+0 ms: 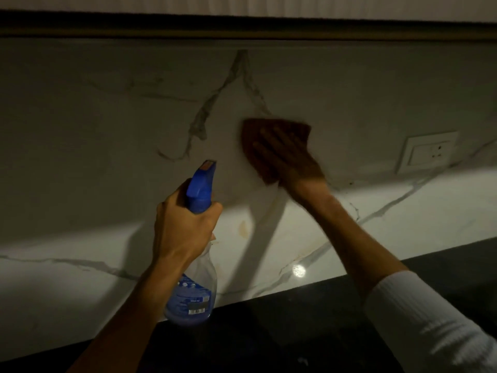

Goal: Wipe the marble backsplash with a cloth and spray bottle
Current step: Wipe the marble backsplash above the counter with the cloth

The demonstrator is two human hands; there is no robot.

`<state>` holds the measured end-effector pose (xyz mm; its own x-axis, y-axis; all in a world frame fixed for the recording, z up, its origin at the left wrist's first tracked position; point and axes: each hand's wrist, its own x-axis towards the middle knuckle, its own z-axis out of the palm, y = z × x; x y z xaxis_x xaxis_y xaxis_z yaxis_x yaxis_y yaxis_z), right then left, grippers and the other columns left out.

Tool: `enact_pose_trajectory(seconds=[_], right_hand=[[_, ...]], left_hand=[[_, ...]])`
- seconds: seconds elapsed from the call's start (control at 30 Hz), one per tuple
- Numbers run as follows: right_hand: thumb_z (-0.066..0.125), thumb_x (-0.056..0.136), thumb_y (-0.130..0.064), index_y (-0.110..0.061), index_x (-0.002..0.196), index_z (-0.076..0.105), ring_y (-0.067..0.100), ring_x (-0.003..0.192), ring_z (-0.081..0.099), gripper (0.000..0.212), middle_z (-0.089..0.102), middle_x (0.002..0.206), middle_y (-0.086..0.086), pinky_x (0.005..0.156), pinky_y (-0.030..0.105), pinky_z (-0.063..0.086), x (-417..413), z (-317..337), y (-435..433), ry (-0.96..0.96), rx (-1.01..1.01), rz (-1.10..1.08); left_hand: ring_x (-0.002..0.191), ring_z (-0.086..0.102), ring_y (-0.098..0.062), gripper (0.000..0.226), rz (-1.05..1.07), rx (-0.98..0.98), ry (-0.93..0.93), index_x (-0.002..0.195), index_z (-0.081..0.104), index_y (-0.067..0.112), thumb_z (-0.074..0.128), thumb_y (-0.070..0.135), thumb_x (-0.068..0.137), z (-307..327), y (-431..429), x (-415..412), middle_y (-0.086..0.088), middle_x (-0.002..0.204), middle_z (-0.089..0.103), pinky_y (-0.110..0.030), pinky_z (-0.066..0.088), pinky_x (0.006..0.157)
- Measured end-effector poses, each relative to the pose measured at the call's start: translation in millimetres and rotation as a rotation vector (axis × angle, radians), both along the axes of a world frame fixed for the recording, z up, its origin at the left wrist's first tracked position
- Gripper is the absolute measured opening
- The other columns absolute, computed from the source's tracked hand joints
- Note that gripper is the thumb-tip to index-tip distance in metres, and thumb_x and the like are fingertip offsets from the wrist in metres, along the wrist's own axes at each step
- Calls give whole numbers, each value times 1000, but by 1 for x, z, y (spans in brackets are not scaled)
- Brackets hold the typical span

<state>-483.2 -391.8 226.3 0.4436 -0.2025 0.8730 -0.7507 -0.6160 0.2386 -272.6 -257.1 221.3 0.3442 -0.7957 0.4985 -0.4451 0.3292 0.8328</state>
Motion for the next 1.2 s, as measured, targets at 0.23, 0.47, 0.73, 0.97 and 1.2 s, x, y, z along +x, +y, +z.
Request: enact_pose_trajectory(seconds=[0.23, 0.47, 0.73, 0.97, 1.2], right_hand=[[39, 93, -28, 7, 129, 51, 42, 104, 58, 52, 57, 121, 27, 85, 42, 52, -35, 83, -19, -871, 147, -23], [47, 83, 12, 1, 134, 49, 52, 126, 43, 53, 46, 139, 29, 91, 66, 44, 74, 57, -15, -635, -48, 22], [53, 83, -9, -12, 138, 50, 35, 139, 34, 55, 46, 145, 12, 116, 52, 24, 93, -42, 10, 75, 2, 35], [58, 82, 2, -7, 135, 52, 37, 134, 33, 54, 40, 143, 17, 102, 56, 43, 108, -61, 19, -756, 177, 86], [83, 66, -19, -12, 132, 52, 32, 131, 32, 73, 41, 139, 8, 109, 48, 29, 180, -109, 49, -357, 185, 79]], left_hand=[[48, 62, -28, 14, 33, -8, -56, 70, 55, 5, 67, 13, 72, -1, 1, 10, -17, 56, 56, -52, 58, 53], [51, 60, -22, 11, 47, 3, -26, 81, 59, 5, 67, 8, 74, -9, 3, 19, -22, 68, 60, -40, 59, 52], [49, 64, -25, 17, 144, 98, -66, 73, 54, 16, 69, 8, 76, -33, 10, 51, -15, 64, 61, -41, 58, 57], [41, 58, -18, 15, 181, 103, -92, 75, 56, 14, 68, 5, 78, -51, 20, 79, -16, 57, 58, -26, 51, 47], [36, 50, -11, 31, 258, 21, -117, 60, 48, 16, 69, -3, 72, -64, 27, 94, -3, 45, 47, -18, 43, 41]])
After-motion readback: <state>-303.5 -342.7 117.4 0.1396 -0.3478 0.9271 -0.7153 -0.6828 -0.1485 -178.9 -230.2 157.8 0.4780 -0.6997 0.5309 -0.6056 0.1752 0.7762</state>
